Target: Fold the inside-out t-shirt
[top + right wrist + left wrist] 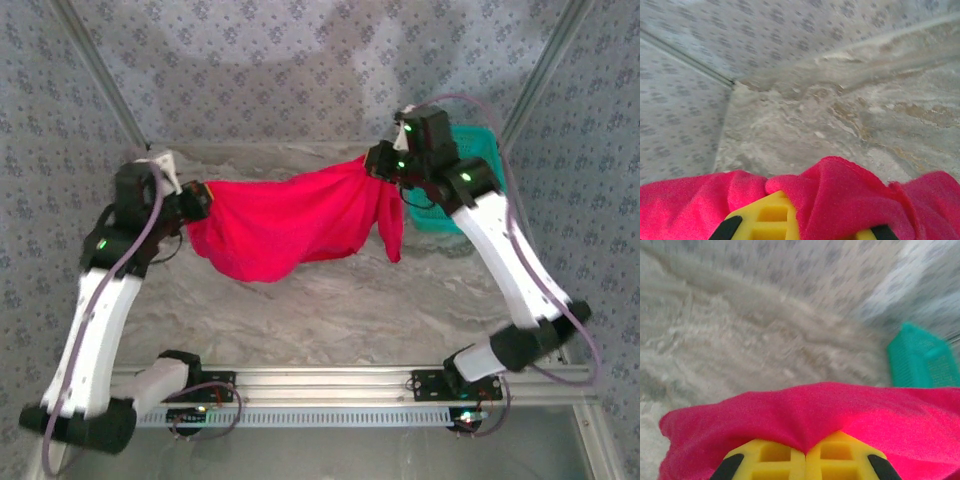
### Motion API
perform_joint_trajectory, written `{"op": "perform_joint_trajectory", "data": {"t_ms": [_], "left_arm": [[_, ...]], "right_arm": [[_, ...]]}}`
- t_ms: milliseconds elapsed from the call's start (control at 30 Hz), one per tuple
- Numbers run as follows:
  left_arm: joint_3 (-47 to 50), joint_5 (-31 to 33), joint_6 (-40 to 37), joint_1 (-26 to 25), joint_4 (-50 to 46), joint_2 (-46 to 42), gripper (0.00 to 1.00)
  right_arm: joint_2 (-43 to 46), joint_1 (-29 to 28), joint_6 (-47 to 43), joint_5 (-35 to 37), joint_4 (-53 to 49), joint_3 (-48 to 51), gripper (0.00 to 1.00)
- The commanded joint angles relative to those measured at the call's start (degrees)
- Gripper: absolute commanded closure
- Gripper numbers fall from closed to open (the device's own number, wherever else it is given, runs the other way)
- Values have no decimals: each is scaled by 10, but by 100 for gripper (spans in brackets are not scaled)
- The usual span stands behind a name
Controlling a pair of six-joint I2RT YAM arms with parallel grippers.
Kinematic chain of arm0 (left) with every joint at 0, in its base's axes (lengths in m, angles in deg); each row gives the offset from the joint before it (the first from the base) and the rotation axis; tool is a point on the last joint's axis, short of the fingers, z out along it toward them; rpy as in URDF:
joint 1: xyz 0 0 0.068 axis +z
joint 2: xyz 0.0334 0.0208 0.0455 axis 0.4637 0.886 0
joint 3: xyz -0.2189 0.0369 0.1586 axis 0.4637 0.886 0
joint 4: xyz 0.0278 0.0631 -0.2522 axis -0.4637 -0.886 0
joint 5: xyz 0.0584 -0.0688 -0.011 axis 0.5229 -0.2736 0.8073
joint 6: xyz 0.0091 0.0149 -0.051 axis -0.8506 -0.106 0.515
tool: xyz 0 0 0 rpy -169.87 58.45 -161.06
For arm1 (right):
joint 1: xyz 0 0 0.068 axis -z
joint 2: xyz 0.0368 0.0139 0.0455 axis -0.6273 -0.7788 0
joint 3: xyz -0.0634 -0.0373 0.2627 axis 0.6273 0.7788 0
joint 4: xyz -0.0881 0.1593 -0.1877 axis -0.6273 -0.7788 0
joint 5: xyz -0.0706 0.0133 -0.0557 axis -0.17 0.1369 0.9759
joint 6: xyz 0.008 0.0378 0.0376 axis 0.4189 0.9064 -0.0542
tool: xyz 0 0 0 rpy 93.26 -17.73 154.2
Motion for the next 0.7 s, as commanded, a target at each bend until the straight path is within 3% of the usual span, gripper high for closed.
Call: {"op": "perform_joint_trajectory", "data": {"t_ms": [0,33,67,100,133,167,233,367,567,667], "left_arm": [[11,38,-34,11,23,123,100],[-8,49,-40,18,15,164,100],[-34,65,-44,21,-2,202,98],[-57,77,-50,22,-18,228,84],[-77,90,-55,22,-29,247,63],[-89,96,-57,19,-36,254,54],[-83,105,-61,4,-35,244,43],[-15,128,-63,-74,-29,179,39],[171,21,-25,-208,83,97,33],[238,13,-15,-249,147,100,30]], "right_arm": [[-153,24,7,-52,21,-48,100],[-213,30,3,-73,-4,-101,100],[-266,34,-2,-90,-32,-160,93],[-309,37,-1,-96,-64,-215,81],[-346,37,-34,-92,-103,-271,66],[-370,37,-41,-85,-127,-307,52],[-383,37,-49,-74,-150,-326,39],[-309,33,-73,-44,-122,-196,35],[-156,24,-65,-15,-9,102,41],[-117,28,-71,-23,29,200,42]]}}
